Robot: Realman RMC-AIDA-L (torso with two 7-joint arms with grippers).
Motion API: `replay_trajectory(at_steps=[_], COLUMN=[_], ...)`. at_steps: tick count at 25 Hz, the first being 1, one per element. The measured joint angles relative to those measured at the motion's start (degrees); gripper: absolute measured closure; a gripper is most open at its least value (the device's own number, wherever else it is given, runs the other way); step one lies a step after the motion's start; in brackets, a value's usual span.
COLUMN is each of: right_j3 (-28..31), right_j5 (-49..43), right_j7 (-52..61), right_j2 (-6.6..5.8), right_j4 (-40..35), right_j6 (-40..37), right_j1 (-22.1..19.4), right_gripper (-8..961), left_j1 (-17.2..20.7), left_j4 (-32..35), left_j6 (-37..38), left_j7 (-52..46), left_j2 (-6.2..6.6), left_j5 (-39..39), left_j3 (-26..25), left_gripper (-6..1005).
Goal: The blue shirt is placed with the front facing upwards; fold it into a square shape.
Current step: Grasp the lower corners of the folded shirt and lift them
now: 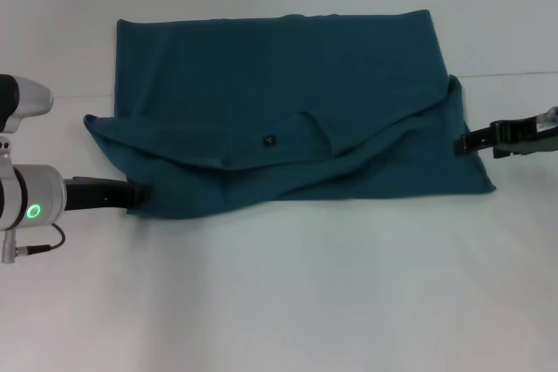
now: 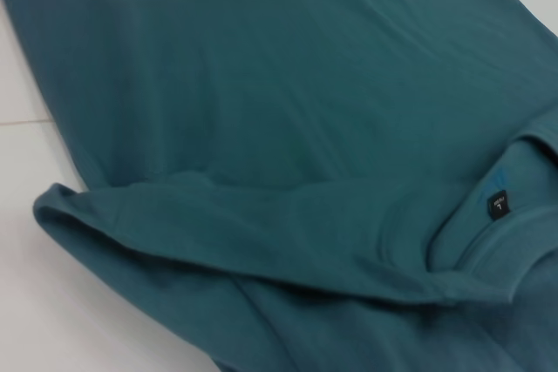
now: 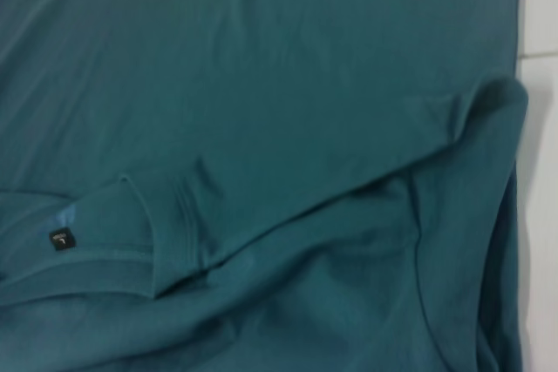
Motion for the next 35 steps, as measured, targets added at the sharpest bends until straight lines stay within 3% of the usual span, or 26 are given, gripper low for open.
replay_trajectory(at_steps=[4, 10, 30, 35], right_j3=[-0.5, -1.3, -2.4, -2.4], right_j5=[-0.1, 0.1, -1.3, -1.3], right_j7=[-0.3, -0.6, -0.2, -1.2], right_j2=[0.75, 1.38, 2.19, 2.14], right_j4=[2.7, 6.1, 11.6, 11.0], right_j6=[4.4, 9.2, 15.2, 14.7], right_j1=[0.1, 0.2, 1.5, 0.9], right_gripper=[177, 177, 179, 374], left_j1=[0.0, -0.1, -0.3, -0.4], left_j4=[0.0, 0.0, 0.0, 0.0], left_j6=[0.3, 0.3, 0.2, 0.5], left_j7=[-0.1, 0.0, 0.1, 0.1], left_j2=[0.00, -0.01, -0.01, -0.01], left_j5=[0.0, 0.0, -0.1, -0.1], left_j3=[0.0, 0.0, 0.0, 0.0], left_gripper=[996, 996, 996, 996])
